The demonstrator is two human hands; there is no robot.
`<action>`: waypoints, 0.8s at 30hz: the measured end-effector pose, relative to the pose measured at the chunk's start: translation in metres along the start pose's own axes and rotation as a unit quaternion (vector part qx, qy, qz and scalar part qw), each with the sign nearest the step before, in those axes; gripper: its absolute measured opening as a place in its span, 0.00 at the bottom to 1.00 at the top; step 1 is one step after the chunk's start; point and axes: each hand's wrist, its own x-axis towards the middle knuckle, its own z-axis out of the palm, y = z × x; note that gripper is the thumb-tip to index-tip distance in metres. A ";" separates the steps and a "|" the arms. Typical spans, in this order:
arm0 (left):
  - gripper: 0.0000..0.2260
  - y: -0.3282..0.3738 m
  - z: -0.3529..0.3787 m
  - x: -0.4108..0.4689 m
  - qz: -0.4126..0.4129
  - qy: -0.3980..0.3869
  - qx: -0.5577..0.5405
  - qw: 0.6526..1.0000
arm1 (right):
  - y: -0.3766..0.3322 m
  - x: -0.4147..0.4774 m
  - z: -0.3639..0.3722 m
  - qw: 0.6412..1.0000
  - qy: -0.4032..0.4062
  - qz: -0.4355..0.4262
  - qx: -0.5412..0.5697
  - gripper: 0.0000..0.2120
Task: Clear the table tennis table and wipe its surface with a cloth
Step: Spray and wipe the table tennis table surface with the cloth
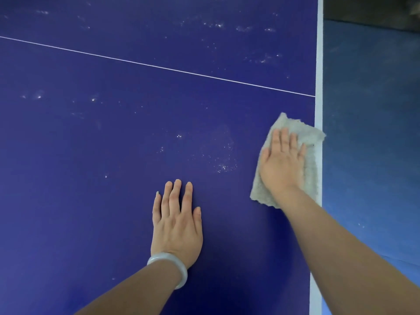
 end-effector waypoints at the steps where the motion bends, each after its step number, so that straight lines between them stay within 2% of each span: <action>1: 0.26 0.000 0.000 0.000 0.001 0.002 0.001 1.000 | -0.012 -0.004 0.001 1.000 -0.002 -0.017 0.001 0.28; 4: 0.26 0.001 -0.002 0.000 0.006 0.006 0.003 1.000 | -0.032 -0.011 0.004 0.993 -0.021 -0.120 0.002 0.27; 6: 0.26 0.001 -0.002 0.000 0.007 0.007 0.001 1.000 | -0.022 -0.009 0.003 0.988 -0.028 -0.152 0.004 0.27; 8: 0.26 0.000 -0.001 0.000 0.005 0.007 -0.005 1.000 | 0.000 -0.011 0.002 0.994 -0.019 -0.102 0.022 0.27; 10: 0.26 0.000 0.000 0.000 0.005 0.003 -0.009 1.000 | 0.017 -0.027 0.000 0.999 -0.006 -0.010 0.035 0.28; 12: 0.26 -0.001 0.001 0.000 0.005 0.005 -0.017 1.000 | 0.014 -0.053 0.002 0.999 0.006 0.040 0.029 0.28; 15: 0.26 0.000 0.000 -0.001 0.009 0.004 -0.020 1.000 | -0.018 -0.077 0.008 0.999 0.015 0.030 0.019 0.29; 19: 0.26 0.000 -0.003 0.000 0.018 -0.001 -0.019 1.000 | -0.067 -0.056 0.017 1.000 0.015 -0.007 0.014 0.28; 24: 0.26 -0.003 -0.004 0.000 0.024 -0.015 -0.041 0.999 | -0.086 -0.062 0.022 1.000 0.012 0.010 0.015 0.28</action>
